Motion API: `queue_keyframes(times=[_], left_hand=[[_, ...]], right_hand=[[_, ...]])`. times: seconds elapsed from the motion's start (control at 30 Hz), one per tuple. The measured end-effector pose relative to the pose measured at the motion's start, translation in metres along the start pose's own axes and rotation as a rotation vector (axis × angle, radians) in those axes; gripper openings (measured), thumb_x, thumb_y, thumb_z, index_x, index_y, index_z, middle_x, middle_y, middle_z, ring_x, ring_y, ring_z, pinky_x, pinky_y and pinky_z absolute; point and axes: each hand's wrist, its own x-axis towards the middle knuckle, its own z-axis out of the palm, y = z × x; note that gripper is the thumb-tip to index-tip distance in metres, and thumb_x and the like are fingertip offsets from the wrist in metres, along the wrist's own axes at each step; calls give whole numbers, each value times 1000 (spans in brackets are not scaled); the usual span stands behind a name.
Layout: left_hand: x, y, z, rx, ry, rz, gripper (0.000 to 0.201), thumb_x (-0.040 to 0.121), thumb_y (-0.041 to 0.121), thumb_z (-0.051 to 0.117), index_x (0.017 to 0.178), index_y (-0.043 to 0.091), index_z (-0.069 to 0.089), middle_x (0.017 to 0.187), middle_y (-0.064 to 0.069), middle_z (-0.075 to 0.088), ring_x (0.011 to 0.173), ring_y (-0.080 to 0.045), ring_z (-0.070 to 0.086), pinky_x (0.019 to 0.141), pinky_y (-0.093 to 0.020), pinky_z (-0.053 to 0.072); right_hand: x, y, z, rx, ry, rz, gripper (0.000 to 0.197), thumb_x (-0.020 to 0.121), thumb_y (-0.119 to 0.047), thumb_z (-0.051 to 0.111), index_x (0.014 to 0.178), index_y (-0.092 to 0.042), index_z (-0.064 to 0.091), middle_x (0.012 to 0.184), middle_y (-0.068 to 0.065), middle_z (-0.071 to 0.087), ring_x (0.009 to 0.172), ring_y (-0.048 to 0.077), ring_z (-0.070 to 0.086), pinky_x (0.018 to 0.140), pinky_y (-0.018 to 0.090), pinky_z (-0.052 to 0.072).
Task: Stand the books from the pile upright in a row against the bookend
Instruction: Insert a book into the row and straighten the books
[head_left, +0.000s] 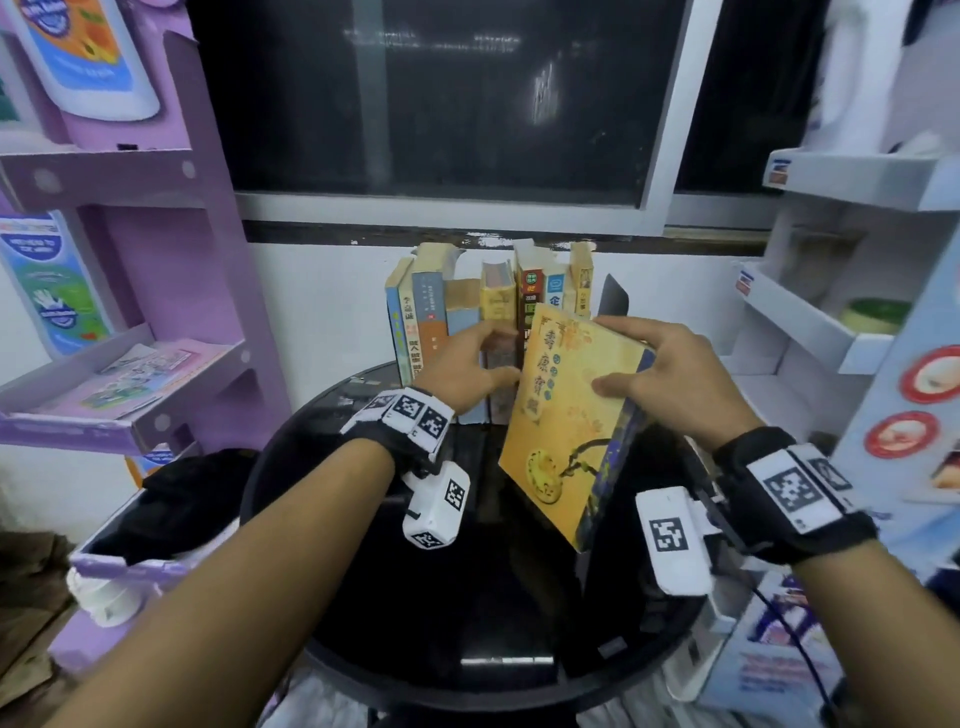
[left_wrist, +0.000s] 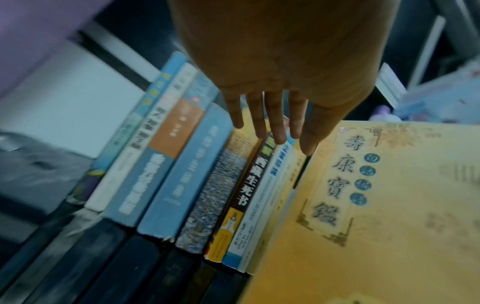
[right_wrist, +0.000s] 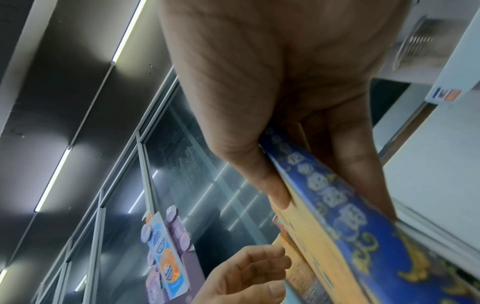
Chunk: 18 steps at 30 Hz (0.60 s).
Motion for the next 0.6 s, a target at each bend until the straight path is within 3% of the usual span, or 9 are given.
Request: queue_keyframes(times=[0.13,0.2,0.3,0.33,0.47,0.6], left_hand=[[20,16,20,303,22,209,36,88,22,64,123,20,58,128,-1,58,119,-17,50,101,-32,38],[30,23,30,439,7,329,33,87,22,62,120,20,60,125,-2,60,120,-20,50,104,-36,36],[43,30,45,613,-29,445,33,86,23,57,119,20,62,123,0,62,119,-20,51,106,-38,35],[47,32,49,658,-43,472,34,86,22,56,120,19,62,123,-1,62,119,-21,51,106,-38,34],[60,37,64,790,-81,537,38,85,18,54,122,16,62,125,-2,61,121,-20,50,110,-35,28],[74,35,76,900,-169,558,40,83,20,53,122,17,63,126,0,60,124,-19,47,115,-37,18]], right_hand=[[0,19,-29,-56,81,52,55,76,-9,77,124,-32,63,105,-8,70,84,13,68,75,29,56],[-1,24,-41,-105,116,57,55,77,-9,76,126,-29,62,103,-9,69,84,11,67,74,22,51],[0,26,-54,-186,179,53,51,79,-8,74,126,-25,63,94,-12,63,70,-2,57,60,2,37],[1,26,-56,-202,199,51,50,79,-8,73,126,-25,63,92,-12,61,69,-1,55,60,3,37],[13,29,-59,-205,238,50,51,80,-8,71,127,-24,62,92,-6,64,81,14,61,77,23,46],[29,29,-59,-227,253,39,53,79,-8,70,129,-24,60,89,-9,61,83,17,63,83,30,53]])
